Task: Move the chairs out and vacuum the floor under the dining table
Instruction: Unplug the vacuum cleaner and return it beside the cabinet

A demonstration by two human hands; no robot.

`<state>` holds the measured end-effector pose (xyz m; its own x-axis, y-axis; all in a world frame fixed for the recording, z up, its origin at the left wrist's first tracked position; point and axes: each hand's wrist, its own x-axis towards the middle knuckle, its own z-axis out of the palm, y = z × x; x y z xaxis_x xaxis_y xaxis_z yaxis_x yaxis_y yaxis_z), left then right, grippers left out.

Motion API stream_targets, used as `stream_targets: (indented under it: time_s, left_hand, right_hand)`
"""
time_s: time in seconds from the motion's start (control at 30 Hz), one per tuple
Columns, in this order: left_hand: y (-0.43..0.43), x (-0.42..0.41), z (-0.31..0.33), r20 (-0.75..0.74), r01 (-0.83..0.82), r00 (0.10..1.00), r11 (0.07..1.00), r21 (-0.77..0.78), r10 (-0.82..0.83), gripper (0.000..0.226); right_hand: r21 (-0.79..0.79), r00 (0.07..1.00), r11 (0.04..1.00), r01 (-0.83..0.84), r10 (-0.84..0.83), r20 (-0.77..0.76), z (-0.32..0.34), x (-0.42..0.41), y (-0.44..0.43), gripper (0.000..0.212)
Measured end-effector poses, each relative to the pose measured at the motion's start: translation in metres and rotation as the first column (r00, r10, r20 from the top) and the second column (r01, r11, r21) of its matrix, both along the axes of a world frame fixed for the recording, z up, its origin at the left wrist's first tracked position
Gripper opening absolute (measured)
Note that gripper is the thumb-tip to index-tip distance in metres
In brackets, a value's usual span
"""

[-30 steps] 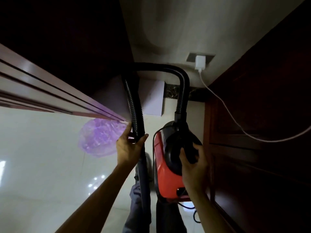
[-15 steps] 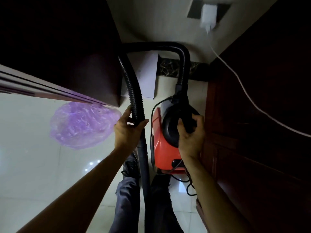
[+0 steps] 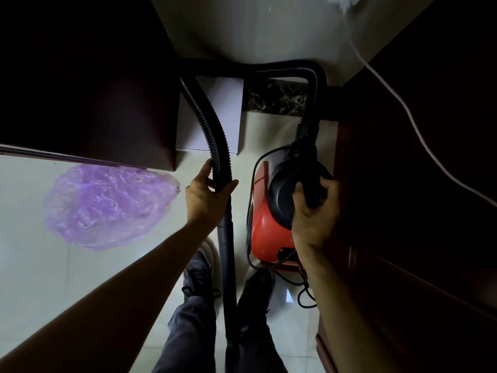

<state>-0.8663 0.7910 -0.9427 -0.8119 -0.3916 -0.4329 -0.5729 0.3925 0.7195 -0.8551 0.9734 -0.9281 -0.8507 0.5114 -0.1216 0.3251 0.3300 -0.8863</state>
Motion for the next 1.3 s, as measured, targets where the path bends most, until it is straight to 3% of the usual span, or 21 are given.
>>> stream_targets:
  time_s: [0.37,0.6,0.93,1.07,1.13,1.23,1.3]
  left_hand:
    - [-0.021,-0.013,-0.060,0.052,-0.026,0.998,0.997,-0.079,0.031,0.046]
    - [-0.046,-0.021,-0.070,-0.033,-0.012,0.999,0.993,-0.117,0.008,0.057]
    - [-0.015,-0.001,-0.077,0.022,-0.052,0.998,0.998,-0.047,0.053,0.059]
    - [-0.019,0.002,-0.061,0.093,-0.025,0.995,0.999,-0.046,0.029,0.054]
    - [-0.024,0.003,-0.046,0.168,0.012,0.986,0.998,-0.054,-0.002,0.051]
    - [-0.034,0.006,-0.017,0.302,0.080,0.951,0.997,-0.019,-0.071,0.053]
    - [-0.042,0.007,0.006,0.369,0.133,0.921,0.991,0.006,-0.126,0.059]
  right_hand:
    - [-0.059,0.998,0.997,0.059,-0.059,-0.001,-0.045,-0.003,-0.002,0.028]
    - [-0.009,0.998,0.999,0.052,-0.052,0.020,-0.054,0.005,-0.007,0.028]
    - [-0.041,0.995,0.997,0.062,-0.059,0.083,-0.059,0.004,-0.010,0.032]
    - [-0.015,0.985,1.000,-0.005,0.007,0.171,-0.055,0.007,-0.010,0.038]
    - [0.077,0.967,0.992,-0.096,0.074,0.245,-0.045,0.006,-0.009,0.052]
    - [0.150,0.876,0.937,-0.314,0.226,0.426,-0.023,0.006,-0.004,0.078]
    - [0.127,0.786,0.890,-0.438,0.310,0.535,-0.002,0.004,0.003,0.084]
